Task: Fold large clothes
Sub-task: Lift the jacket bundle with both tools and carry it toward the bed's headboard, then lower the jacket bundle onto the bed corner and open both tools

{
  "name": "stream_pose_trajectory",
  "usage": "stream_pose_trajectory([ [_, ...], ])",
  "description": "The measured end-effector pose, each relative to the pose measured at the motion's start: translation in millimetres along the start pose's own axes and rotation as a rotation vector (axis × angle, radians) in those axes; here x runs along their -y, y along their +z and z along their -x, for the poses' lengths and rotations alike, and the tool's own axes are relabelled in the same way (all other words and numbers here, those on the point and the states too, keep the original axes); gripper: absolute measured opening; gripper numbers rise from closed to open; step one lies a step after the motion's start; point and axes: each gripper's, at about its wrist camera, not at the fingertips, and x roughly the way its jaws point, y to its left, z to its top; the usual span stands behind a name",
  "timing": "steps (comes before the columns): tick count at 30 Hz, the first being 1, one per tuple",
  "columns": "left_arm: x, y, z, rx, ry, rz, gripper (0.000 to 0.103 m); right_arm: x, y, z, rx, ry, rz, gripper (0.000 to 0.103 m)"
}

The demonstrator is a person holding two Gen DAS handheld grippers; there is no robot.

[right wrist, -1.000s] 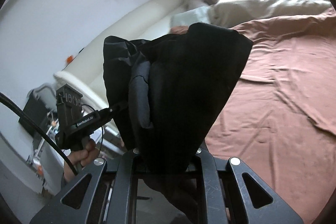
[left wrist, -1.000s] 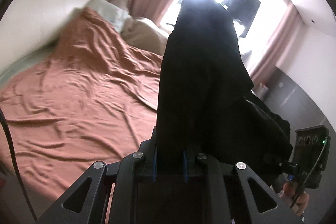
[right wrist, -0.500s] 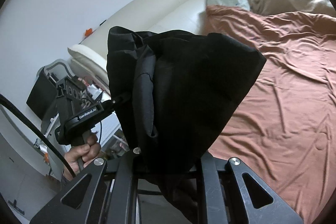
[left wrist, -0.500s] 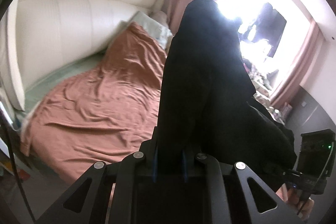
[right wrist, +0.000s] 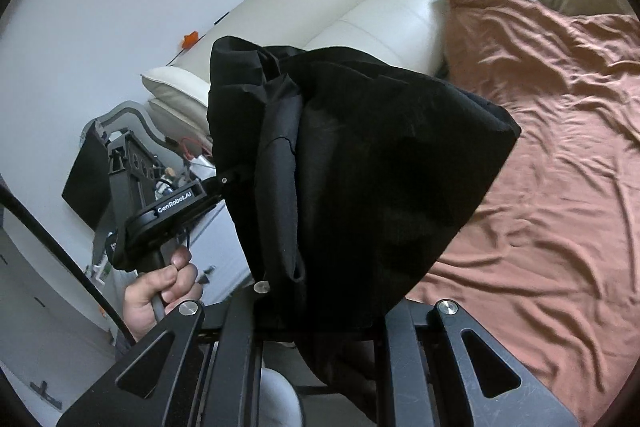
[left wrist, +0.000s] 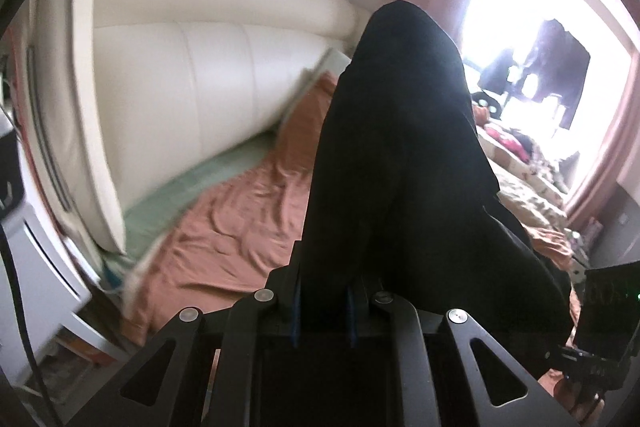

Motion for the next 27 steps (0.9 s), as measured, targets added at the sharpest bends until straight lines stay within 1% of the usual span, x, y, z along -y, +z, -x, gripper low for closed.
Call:
stream_pose_trajectory([
  [6,-29,23,-18,-0.022,0.102,-0.007,0.016,13,11,-60,-0.044,0.052,-0.057,0.010],
  [9,-45,31,-38,-0.046,0.156,-0.014,0.016,28,17,-88,-0.062,0.075,-0.095,0.010],
  [13,-61,35,-69,-0.072,0.187,-0.017,0.016,52,19,-129,-0.098,0.096,-0.135,0.010],
  [16,-78,42,-95,-0.091,0.206,0.008,0.016,72,27,-159,-0.123,0.087,-0.145,0.010],
  [18,-86,45,-119,-0.106,0.217,0.022,0.016,83,34,-171,-0.122,0.084,-0.155,0.010],
  [22,-91,47,-160,-0.142,0.230,0.004,0.016,108,43,-197,-0.128,0.053,-0.161,0.010],
  [25,-94,45,-190,-0.166,0.234,0.001,0.017,118,46,-215,-0.139,0.029,-0.154,0.010],
  [26,-96,43,-199,-0.176,0.235,0.011,0.020,121,48,-219,-0.138,0.022,-0.154,0.010],
  [27,-97,43,-205,-0.189,0.241,0.018,0.027,126,50,-225,-0.143,0.009,-0.153,0.012],
])
